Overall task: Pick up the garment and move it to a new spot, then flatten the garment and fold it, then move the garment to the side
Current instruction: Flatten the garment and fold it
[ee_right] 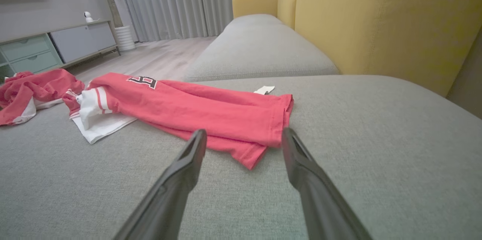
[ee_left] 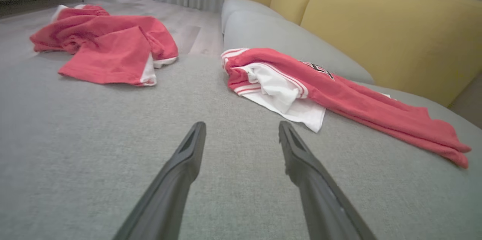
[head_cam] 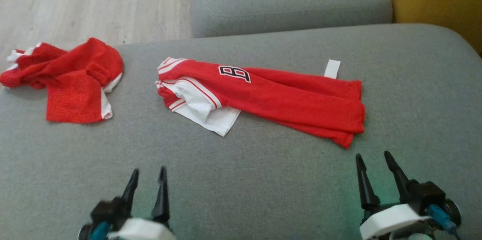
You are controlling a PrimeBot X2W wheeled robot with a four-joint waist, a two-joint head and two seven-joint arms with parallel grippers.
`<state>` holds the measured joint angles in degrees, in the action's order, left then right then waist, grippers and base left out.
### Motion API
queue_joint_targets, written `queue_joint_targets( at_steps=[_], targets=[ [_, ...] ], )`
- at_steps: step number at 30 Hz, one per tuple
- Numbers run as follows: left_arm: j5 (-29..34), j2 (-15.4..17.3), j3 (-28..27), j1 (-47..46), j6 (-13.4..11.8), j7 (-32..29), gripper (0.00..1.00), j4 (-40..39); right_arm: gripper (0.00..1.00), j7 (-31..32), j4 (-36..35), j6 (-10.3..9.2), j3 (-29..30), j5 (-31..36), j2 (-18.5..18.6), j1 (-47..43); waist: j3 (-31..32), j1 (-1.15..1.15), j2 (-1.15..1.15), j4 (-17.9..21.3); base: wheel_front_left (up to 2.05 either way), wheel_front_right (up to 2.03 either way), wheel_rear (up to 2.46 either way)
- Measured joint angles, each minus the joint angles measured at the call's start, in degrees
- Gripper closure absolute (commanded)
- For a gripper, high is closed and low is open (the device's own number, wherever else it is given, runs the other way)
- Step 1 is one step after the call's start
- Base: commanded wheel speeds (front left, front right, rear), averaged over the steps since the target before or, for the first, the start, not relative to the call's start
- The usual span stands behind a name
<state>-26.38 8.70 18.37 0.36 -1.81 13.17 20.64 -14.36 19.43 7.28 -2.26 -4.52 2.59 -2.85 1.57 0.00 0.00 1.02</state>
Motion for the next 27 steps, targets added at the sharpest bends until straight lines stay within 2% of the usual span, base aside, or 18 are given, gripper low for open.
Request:
queue_joint_targets(
  at_steps=[6, 15, 21, 26, 27],
  targets=[
    [1.88, -0.78, 2.61, -9.83, 1.37, -2.45, 0.0, 3.76, 0.0, 0.0, -0.37, 0.0, -1.49, 0.59, 0.0, 2.37, -3.73, 0.0, 0.0, 2.68, 0.0, 0.0, 0.0],
    [2.25, -2.11, 3.72, -23.82, 3.09, -4.04, 0.0, 17.74, 0.0, 0.0, -1.19, 0.0, -3.03, 0.58, 0.01, 7.36, -10.66, 0.02, 0.0, 8.57, 0.0, 0.0, 0.0],
    [2.18, -1.81, 1.74, -28.47, 1.99, -3.32, 0.0, 25.41, 0.0, 0.0, -1.2, 0.0, -3.38, 0.48, 0.01, 8.12, -13.83, 0.01, 0.0, 12.27, 0.0, 0.0, 0.0],
    [2.18, -1.42, 1.47, -31.06, 1.96, -1.69, 0.0, 29.59, 0.0, 0.0, -1.41, 0.0, -3.44, 0.47, 0.01, 8.46, -15.36, 0.0, 0.0, 13.67, 0.0, 0.0, 0.0],
    [2.18, -1.4, 1.07, -31.72, 1.69, -1.34, 0.05, 30.12, 0.0, 0.0, -1.42, 0.0, -3.44, 0.47, 0.01, 8.46, -15.52, 0.0, 0.0, 13.78, 0.0, 0.0, 0.0]
  ],
)
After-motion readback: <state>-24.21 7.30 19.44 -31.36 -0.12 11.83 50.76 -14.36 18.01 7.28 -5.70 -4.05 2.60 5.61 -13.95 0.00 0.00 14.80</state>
